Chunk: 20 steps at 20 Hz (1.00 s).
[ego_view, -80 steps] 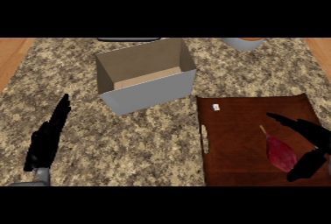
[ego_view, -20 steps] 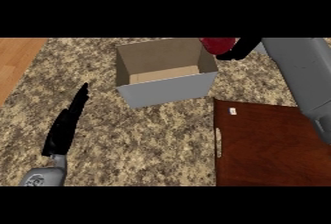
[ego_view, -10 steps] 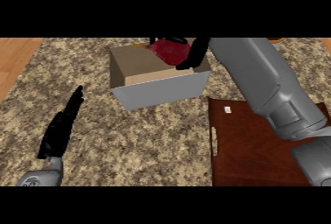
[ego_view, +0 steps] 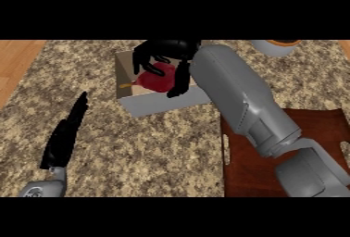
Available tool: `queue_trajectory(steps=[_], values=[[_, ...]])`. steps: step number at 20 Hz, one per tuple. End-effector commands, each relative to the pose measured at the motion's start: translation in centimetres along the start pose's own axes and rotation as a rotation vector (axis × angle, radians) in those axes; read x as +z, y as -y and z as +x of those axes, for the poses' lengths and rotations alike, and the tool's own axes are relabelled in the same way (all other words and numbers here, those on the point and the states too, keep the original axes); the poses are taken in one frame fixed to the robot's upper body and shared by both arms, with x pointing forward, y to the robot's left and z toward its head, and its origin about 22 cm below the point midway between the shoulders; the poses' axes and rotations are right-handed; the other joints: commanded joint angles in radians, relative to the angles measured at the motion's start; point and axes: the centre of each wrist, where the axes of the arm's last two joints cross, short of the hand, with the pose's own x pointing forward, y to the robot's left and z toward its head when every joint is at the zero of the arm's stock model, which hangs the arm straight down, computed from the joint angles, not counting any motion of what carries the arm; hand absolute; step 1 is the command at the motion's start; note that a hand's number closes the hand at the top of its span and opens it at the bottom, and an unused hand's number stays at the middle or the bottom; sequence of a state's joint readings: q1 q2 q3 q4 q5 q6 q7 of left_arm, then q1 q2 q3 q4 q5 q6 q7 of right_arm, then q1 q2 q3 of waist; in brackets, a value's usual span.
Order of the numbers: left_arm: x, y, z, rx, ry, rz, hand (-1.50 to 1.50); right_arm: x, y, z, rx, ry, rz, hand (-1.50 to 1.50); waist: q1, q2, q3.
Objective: Pick the pear from the tray and place it in the cardboard box
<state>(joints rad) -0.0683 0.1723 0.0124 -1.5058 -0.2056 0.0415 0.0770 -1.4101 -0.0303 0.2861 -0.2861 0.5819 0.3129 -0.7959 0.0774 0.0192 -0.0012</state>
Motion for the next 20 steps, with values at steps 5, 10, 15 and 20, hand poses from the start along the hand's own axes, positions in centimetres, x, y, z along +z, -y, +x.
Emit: queue_trajectory(steps=[5,10,15,20], values=[[-0.5,0.0,1.1,0.000,0.006,-0.008,0.00,0.6,-3.5,-1.7,-0.090,-0.035,0.046,-1.50,0.012,0.005,0.000],[-1.3,-0.2,1.6,0.003,0.018,-0.042,0.00,0.7,-3.2,-1.6,-0.277,-0.014,-0.116,-1.50,0.047,0.009,0.000],[-0.6,-0.5,1.0,-0.005,0.028,-0.014,0.00,1.5,-2.9,-2.4,-0.508,-0.027,-0.284,-1.50,0.036,0.013,0.000],[-0.7,-0.9,1.3,-0.012,0.031,-0.003,0.00,2.6,-1.4,-2.8,-0.707,-0.006,-0.377,-1.50,0.027,0.021,0.001]])
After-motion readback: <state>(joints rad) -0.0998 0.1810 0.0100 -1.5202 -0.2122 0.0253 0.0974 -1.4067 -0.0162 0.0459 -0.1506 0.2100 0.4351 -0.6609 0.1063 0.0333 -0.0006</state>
